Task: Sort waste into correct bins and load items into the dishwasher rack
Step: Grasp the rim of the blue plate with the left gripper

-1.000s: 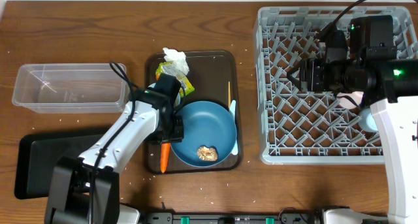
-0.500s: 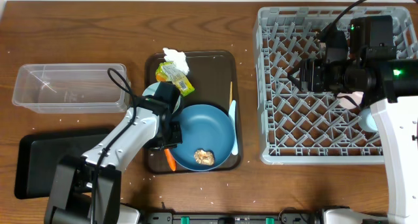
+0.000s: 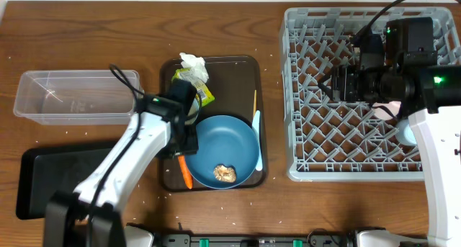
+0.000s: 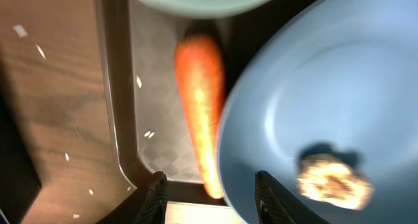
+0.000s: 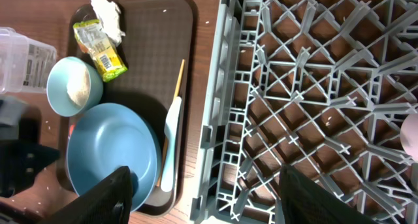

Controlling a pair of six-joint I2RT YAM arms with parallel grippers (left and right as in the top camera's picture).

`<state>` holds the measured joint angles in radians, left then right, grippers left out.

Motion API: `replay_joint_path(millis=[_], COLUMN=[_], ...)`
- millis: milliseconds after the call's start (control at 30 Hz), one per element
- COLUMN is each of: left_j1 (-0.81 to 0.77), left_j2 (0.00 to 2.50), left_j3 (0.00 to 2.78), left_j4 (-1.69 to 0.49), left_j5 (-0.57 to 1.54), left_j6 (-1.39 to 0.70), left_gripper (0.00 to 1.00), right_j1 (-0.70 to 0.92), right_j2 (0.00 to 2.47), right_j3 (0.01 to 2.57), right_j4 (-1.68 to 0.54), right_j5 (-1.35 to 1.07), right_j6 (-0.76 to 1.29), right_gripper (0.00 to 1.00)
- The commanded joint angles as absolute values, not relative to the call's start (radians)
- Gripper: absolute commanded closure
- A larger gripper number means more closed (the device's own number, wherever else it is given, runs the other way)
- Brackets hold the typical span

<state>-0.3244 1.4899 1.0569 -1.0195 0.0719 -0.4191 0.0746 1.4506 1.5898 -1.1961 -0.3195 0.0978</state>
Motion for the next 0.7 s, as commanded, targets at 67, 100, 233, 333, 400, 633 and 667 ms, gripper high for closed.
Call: replay_joint_path(millis=[67,100,233,333,400,633,667], left_j1=[-0.401,-0.433,-0.572,-0.674,-0.72,-0.77,-0.77], left_j2=[1.436,1.442,1.487,1.542,1.575,1.676,1.687], left_j3=[1.079,1.076,1.07,1.07,1.07,1.07,1.07], left_j4=[-0.959,-0.926,-0.836,-0.777,-0.743,-0.682,-0.682], left_j5=[0.2,0.228,0.25,0.25,0.25,0.251,0.251], left_j6=[-0.351,-0.313,-0.261,-0.263,-0.263,-0.255,-0.255], left_gripper=[0.56,0.56,0.55,0.55,0.55,0.55,0.55], right_j1=[0.085,0.085,0.085,0.085,0.085,0.086,0.086], right_j2=[1.452,1.452,1.452,1.452,1.452,1.452,1.452], right_j3=[1.588,1.588,1.588,1.588,1.588,1.588,1.588], right_j4=[-1.194,-1.192,-1.181,-1.182,-1.183,-1.185,-1.186], right_j5=[-0.308,-0.302,-0.276,-0.276,-0.276,-0.277,-0.277], right_j6=[0.089,0.089,0.089,0.089,0.089,0.089,0.089], right_gripper=[0.33,0.33,0.32,0.32,0.31,0.31,0.31])
